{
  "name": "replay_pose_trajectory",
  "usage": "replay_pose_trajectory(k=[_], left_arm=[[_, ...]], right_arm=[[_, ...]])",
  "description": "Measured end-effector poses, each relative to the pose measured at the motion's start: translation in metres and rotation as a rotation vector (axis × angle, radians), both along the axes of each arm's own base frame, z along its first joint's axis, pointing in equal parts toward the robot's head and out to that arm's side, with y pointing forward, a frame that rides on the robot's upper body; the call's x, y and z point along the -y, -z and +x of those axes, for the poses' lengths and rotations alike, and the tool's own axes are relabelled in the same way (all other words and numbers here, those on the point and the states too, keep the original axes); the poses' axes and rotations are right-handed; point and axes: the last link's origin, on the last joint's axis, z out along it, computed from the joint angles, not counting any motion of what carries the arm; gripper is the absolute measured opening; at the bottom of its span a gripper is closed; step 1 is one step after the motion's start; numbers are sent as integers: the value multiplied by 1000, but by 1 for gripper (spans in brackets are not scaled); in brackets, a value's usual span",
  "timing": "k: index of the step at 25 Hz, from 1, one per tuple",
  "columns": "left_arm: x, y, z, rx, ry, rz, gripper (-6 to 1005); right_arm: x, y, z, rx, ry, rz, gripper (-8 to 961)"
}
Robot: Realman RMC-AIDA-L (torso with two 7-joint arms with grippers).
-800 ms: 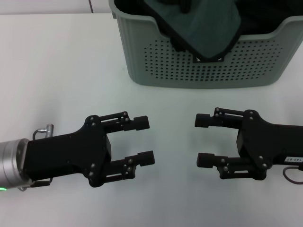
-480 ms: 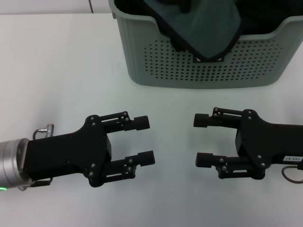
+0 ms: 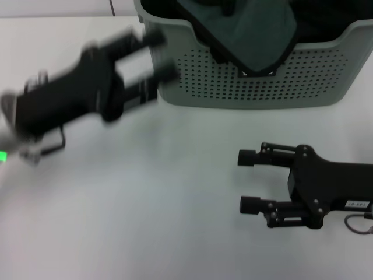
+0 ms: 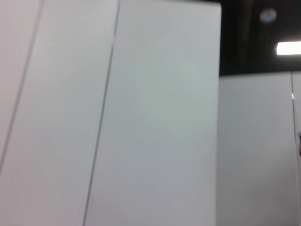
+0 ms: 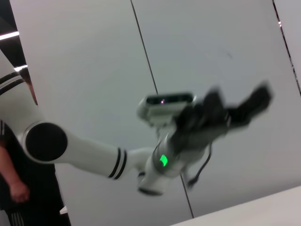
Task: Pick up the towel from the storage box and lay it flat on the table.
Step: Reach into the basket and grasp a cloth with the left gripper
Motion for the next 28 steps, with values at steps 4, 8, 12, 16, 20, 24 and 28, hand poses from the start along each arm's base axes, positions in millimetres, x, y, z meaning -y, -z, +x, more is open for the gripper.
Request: replay_pose_trajectory(k=[4,8,12,16,20,24,28], left_arm=[[-40,-3,34,-5,-14,5,639],[-69,2,52,-53,-74,29,638],[-123,18,74,-164,-258,92,631],[-148,24,76,-242,-375,163,617],[-159,19,70,-267,-455,221,604],[-157,11,60,-266,-480,248,590],[-149,8,56,-279,-460,264,576]], right_arm=[[3,9,2,18,7,-25,757],[6,18,1,44,5,-43,756],[8,23,-1,53,-8,-63,756],[9,24,-2,55,-16,-70,756],[10,24,-1,55,-13,-71,756],[8,24,-3,54,-16,-68,754],[7,23,-4,53,-23,-63,753]])
